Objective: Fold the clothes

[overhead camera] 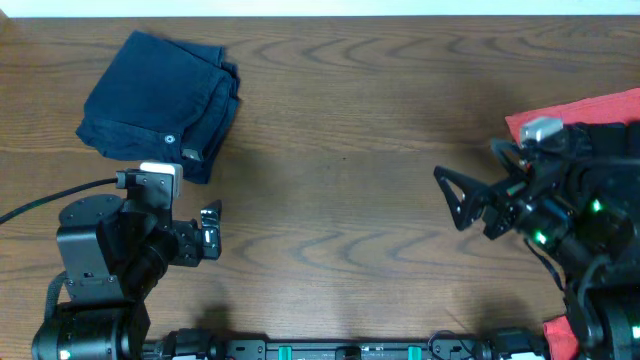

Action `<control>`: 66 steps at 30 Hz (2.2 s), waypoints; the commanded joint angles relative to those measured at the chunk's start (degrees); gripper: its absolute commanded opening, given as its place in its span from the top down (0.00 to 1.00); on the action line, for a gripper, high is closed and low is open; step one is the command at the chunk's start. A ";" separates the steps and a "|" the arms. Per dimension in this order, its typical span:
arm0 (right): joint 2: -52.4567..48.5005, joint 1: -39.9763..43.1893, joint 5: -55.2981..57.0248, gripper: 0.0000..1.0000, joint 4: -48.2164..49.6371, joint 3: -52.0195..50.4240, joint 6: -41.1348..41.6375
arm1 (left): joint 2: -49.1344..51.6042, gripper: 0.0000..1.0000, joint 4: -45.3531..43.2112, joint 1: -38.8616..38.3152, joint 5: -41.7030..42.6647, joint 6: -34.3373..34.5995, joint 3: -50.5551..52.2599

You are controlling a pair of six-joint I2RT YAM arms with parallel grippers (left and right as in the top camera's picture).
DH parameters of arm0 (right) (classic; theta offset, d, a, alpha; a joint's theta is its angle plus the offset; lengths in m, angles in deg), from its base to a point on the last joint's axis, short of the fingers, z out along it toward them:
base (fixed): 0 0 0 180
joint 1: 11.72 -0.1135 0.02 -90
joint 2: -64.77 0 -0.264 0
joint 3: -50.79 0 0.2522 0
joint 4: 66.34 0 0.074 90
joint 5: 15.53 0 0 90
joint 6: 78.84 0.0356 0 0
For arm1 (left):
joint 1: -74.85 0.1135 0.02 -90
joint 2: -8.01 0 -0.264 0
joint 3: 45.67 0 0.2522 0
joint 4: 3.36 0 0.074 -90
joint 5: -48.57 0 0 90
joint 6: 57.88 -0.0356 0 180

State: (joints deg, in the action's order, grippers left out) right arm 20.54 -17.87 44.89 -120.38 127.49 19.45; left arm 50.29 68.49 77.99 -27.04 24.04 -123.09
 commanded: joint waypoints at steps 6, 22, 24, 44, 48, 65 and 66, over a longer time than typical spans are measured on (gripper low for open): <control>2.45 0.02 -2.58 0.01 -1.77 0.20 -1.70 | 0.04 0.02 -0.02 -0.33 -1.18 -1.14 -0.37; 19.45 0.52 11.87 0.01 -0.26 -10.54 -19.76 | 0.04 0.02 -0.02 -0.33 -1.18 -1.14 -0.37; 23.52 0.68 12.07 0.01 -0.22 -14.67 -19.76 | 0.04 0.02 -0.02 -0.33 -1.18 -1.14 -0.37; 43.91 0.98 12.63 0.01 26.43 -54.40 -19.04 | 0.04 0.02 -0.02 -0.33 -1.18 -1.11 -0.37; 43.91 0.98 11.91 0.01 32.57 -58.69 -19.04 | 0.04 0.02 -0.02 -0.33 -1.18 -1.14 -0.37; 43.85 0.98 11.15 0.01 37.66 -62.62 -19.08 | 0.04 0.02 -0.02 -0.33 -1.18 -1.14 -0.37; 43.85 0.98 11.15 0.01 37.68 -62.62 -19.08 | 0.04 0.02 -0.02 -0.33 -1.18 -1.14 -0.37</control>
State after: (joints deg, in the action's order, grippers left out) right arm 63.93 -17.50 56.28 -82.48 65.00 0.35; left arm 50.34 68.51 77.94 -27.94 23.25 -123.07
